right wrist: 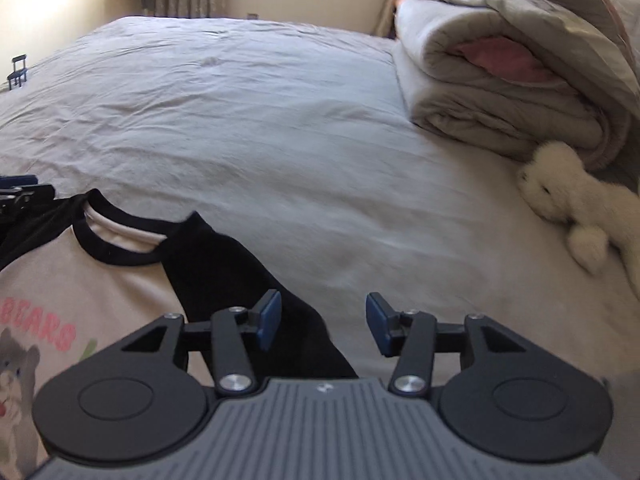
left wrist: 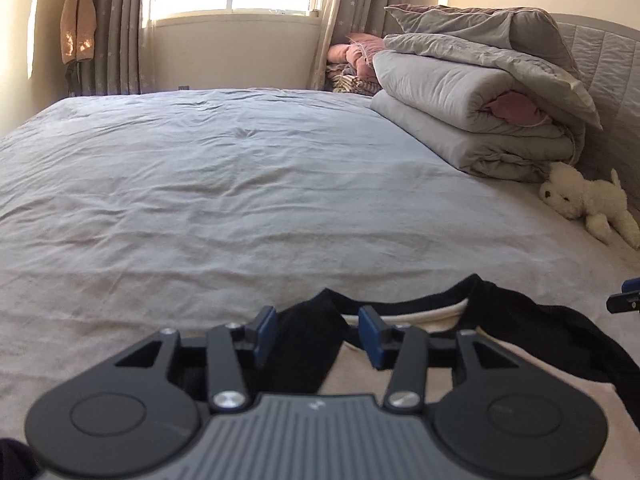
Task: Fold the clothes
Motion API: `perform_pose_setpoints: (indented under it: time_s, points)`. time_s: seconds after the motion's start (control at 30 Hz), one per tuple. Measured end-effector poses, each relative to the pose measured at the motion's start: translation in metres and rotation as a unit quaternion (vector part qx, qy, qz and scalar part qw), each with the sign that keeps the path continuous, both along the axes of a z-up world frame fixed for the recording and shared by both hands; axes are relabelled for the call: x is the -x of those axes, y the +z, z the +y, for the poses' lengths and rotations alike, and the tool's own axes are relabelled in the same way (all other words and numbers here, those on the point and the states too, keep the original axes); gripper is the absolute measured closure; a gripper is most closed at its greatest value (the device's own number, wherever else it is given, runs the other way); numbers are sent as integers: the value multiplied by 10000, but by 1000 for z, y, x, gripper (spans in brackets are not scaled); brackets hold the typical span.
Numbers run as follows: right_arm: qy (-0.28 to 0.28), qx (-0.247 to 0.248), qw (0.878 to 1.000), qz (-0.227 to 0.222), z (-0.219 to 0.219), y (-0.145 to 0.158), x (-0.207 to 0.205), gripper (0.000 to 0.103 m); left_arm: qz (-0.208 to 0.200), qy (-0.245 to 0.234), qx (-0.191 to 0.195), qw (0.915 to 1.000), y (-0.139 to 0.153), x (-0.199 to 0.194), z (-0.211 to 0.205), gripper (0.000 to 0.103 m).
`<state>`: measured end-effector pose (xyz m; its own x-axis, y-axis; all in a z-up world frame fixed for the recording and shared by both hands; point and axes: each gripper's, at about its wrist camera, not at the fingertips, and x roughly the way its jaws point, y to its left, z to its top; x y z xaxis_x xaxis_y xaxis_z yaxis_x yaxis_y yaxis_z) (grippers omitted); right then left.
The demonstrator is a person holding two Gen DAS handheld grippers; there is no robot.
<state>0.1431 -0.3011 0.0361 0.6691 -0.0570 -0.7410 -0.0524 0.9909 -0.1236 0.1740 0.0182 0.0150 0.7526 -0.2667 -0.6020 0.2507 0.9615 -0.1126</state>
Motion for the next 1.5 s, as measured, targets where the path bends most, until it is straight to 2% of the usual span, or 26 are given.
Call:
perform_pose_setpoints:
  time_s: [0.17, 0.3, 0.43, 0.7, 0.93, 1.0, 1.03, 1.1, 1.13, 1.17, 1.5]
  points:
    - [-515, 13, 9974, 508, -29, 8, 38, 52, 231, -141, 139, 9995, 13, 34, 4, 55]
    - [-633, 39, 9948, 801, -35, 6, 69, 52, 381, -266, 183, 9988, 16, 61, 3, 54]
    - [-402, -42, 9948, 931, -29, 9, 102, 52, 508, -488, 190, 9973, 18, 85, -5, 54]
    - [313, 74, 9952, 921, 2, 16, 141, 61, 653, -735, 264, 9948, 19, 123, -27, 54]
    - [328, 462, 9907, 1236, 10, -4, 153, 61, 857, -948, 396, 9910, 21, 136, -54, 54]
    - [317, 476, 9891, 1358, 7, -14, 156, 62, 944, -983, 567, 9890, 21, 138, -61, 54]
    - [298, 515, 9883, 1406, 7, -18, 158, 66, 988, -1015, 648, 9878, 21, 140, -66, 54]
    - [223, 649, 9864, 1495, 4, -26, 162, 82, 1053, -1115, 723, 9855, 20, 143, -76, 54]
    - [161, 743, 9852, 1538, 2, -29, 163, 95, 1060, -1209, 719, 9844, 19, 145, -83, 54]
    - [104, 774, 9849, 1544, -2, -29, 165, 101, 1068, -1304, 715, 9831, 18, 146, -90, 54]
    - [-442, 748, 9913, 989, -49, 23, 180, 102, 987, -2565, 468, 9604, 1, 163, -189, 54]
